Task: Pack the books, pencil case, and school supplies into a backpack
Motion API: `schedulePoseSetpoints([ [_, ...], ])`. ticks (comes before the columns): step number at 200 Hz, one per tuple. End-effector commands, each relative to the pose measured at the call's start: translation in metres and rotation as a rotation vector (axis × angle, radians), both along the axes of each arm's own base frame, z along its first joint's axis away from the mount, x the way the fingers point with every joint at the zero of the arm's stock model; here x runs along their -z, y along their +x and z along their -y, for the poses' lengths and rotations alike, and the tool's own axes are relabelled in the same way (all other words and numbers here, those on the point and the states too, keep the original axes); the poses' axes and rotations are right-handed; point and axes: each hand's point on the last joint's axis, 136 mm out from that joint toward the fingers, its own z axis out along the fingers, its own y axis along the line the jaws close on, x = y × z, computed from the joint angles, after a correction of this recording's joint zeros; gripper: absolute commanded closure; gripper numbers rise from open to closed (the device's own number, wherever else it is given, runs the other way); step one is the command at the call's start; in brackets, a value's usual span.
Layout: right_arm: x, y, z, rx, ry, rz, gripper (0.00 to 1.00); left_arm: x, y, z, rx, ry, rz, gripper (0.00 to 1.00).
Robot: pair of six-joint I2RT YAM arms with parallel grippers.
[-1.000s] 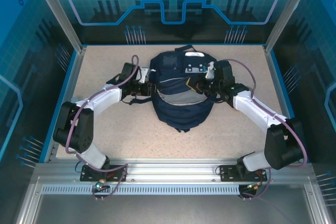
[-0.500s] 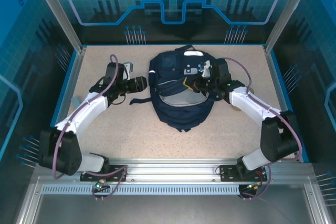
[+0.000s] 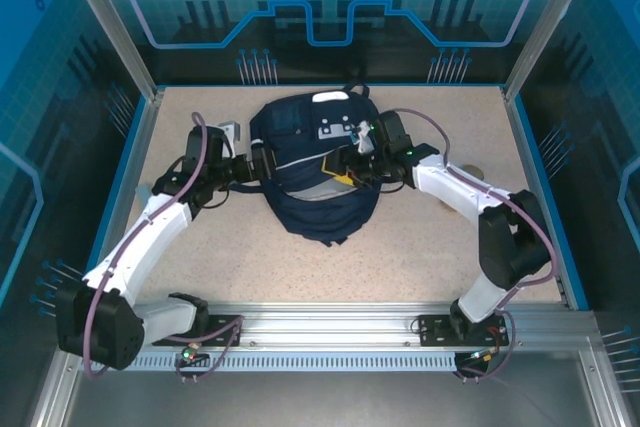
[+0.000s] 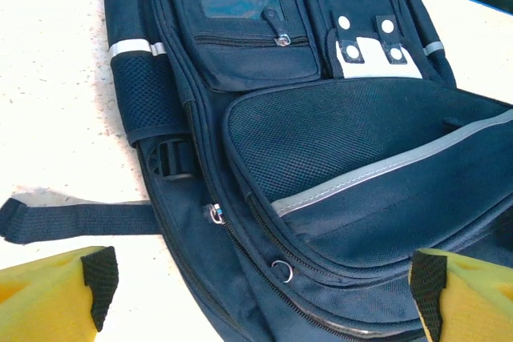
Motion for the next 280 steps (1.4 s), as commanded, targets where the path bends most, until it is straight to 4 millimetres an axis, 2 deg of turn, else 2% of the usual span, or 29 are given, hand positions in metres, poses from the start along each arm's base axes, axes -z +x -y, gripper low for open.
schedulePoseSetpoints([
  [1, -0.003, -0.021, 0.047, 0.044, -0.145, 0.029, 0.32, -0.001, -0.009, -0.012, -0.034, 0.03, -0.003, 0.01],
  [28, 0.002, -0.027, 0.118, 0.209, -0.307, 0.058, 0.18, -0.002, -0.012, -0.012, -0.032, 0.027, -0.005, 0.01],
  [48, 0.014, -0.028, 0.185, 0.385, -0.468, 0.019, 0.15, -0.003, -0.013, -0.011, -0.027, 0.027, -0.003, 0.01],
  [64, 0.024, -0.027, 0.23, 0.493, -0.569, -0.014, 0.14, -0.005, -0.013, -0.011, -0.024, 0.028, -0.001, 0.01],
  [84, 0.034, -0.022, 0.272, 0.574, -0.664, -0.042, 0.14, -0.006, -0.013, -0.011, -0.023, 0.027, -0.002, 0.01],
  [106, 0.046, -0.016, 0.303, 0.615, -0.76, -0.098, 0.14, -0.008, -0.014, -0.01, -0.02, 0.018, -0.003, 0.01],
  [124, 0.057, -0.008, 0.32, 0.626, -0.805, -0.123, 0.14, -0.01, -0.015, -0.008, -0.014, 0.004, -0.006, 0.01],
  [152, 0.087, -0.004, 0.338, 0.64, -0.814, -0.219, 0.14, -0.01, -0.016, -0.004, -0.003, -0.019, -0.011, 0.01],
  [196, 0.115, 0.008, 0.337, 0.601, -0.723, -0.29, 0.14, -0.007, -0.017, 0.0, 0.003, -0.047, -0.02, 0.01],
  [238, 0.133, 0.018, 0.335, 0.566, -0.717, -0.346, 0.13, -0.006, -0.018, 0.0, -0.014, -0.066, -0.015, 0.01],
  [266, 0.144, 0.017, 0.339, 0.561, -0.741, -0.389, 0.14, -0.004, -0.019, -0.001, -0.017, -0.068, -0.023, 0.01],
  [280, 0.148, 0.016, 0.341, 0.561, -0.754, -0.406, 0.18, -0.003, -0.019, -0.001, -0.02, -0.067, -0.027, 0.01],
])
